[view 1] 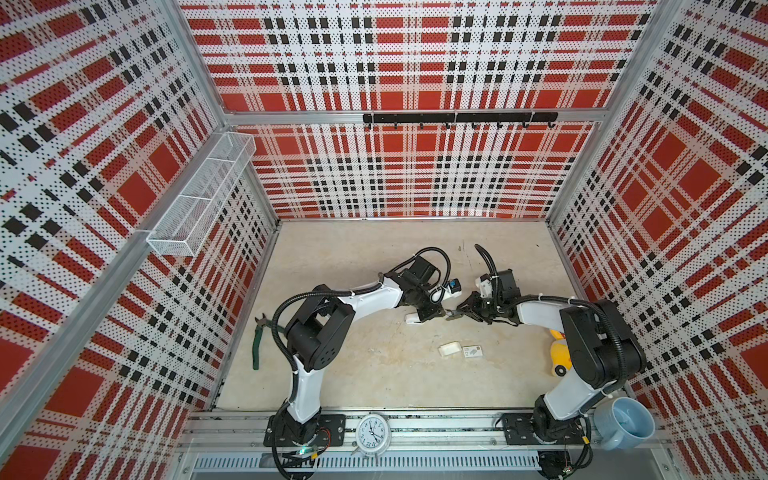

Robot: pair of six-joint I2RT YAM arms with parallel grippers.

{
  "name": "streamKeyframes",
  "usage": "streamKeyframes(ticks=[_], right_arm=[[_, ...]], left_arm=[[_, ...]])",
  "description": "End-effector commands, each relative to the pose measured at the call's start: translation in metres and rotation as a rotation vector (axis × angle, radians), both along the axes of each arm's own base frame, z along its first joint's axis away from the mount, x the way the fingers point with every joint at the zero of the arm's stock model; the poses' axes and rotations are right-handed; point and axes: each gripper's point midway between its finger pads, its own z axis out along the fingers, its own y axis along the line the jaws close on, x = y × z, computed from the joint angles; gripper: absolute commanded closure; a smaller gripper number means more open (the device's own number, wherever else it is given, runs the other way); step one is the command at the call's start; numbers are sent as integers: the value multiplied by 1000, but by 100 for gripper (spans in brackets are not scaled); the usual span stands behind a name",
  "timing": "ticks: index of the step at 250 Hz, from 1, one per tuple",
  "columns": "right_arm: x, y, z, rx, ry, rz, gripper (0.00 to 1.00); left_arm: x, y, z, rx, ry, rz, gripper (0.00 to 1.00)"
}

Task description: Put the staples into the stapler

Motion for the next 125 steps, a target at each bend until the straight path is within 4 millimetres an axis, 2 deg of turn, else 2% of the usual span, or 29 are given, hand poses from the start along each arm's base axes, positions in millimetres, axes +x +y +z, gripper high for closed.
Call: streamKeyframes(ticks=[1,61,125], right_arm=[[-9,6,-6,-4,13,14,79],[-10,4,-8,-20,19,14,79],[-9,3,-11,-26,23,12,79]], left_arm=[[-5,-11,-1,-3,8,-19,66],[-1,-2,-3,1,7,4,64],[-1,9,14,-31,-9,31,43]])
